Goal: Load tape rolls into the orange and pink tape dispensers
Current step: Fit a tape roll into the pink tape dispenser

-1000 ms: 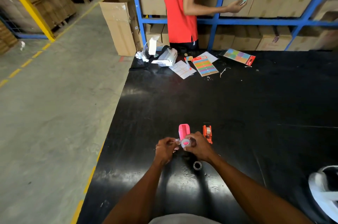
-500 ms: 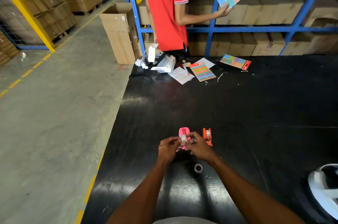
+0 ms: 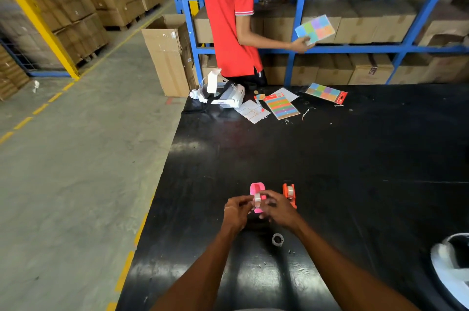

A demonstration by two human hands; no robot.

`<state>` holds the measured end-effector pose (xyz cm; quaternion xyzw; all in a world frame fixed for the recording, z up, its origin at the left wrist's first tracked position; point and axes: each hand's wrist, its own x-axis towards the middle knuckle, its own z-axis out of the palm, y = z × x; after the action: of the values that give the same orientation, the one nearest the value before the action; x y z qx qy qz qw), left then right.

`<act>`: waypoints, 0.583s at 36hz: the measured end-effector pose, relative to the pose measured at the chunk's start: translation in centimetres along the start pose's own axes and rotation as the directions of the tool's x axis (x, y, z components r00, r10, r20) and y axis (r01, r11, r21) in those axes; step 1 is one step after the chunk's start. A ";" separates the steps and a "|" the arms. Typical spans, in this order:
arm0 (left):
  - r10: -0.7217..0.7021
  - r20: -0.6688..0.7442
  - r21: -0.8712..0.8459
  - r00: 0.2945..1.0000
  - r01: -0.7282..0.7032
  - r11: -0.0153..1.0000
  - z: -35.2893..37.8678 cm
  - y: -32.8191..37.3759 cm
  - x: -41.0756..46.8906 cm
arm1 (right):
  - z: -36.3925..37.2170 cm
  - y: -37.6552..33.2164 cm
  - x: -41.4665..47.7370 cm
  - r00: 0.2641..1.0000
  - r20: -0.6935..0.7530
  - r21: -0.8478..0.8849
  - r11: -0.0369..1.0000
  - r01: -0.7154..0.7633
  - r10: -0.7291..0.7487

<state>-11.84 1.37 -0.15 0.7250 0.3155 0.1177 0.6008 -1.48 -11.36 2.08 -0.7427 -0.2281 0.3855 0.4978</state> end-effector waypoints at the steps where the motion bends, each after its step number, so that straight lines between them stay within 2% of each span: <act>1: 0.012 0.001 0.019 1.000 -0.012 1.000 0.0 -0.1 0.0 | 0.1 -0.1 0.0 1.000 -0.007 0.000 1.000 -0.001 0.001; 6: 0.029 -0.070 0.077 0.997 -0.024 0.997 0.3 -0.1 -0.1 | 0.6 -0.3 0.2 0.999 -0.050 -0.025 1.000 -0.007 0.006; 12: 0.007 -0.134 0.057 0.991 0.001 0.998 0.6 0.2 -0.3 | 1.4 -0.4 0.1 0.989 -0.143 -0.040 0.999 0.028 -0.033; 16: -0.019 -0.159 0.049 0.987 0.027 0.998 0.9 0.8 -0.6 | 1.8 -0.3 0.2 0.987 -0.155 -0.042 0.998 0.036 -0.043; 21: -0.015 -0.156 0.156 0.988 0.040 0.987 1.7 0.6 -1.0 | 2.4 0.6 0.7 0.976 -0.206 -0.125 0.991 0.050 -0.075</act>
<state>-11.52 -0.61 0.17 0.7548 0.3795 0.1397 0.5165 -3.00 -9.76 0.79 -0.8001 -0.2199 0.2748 0.4858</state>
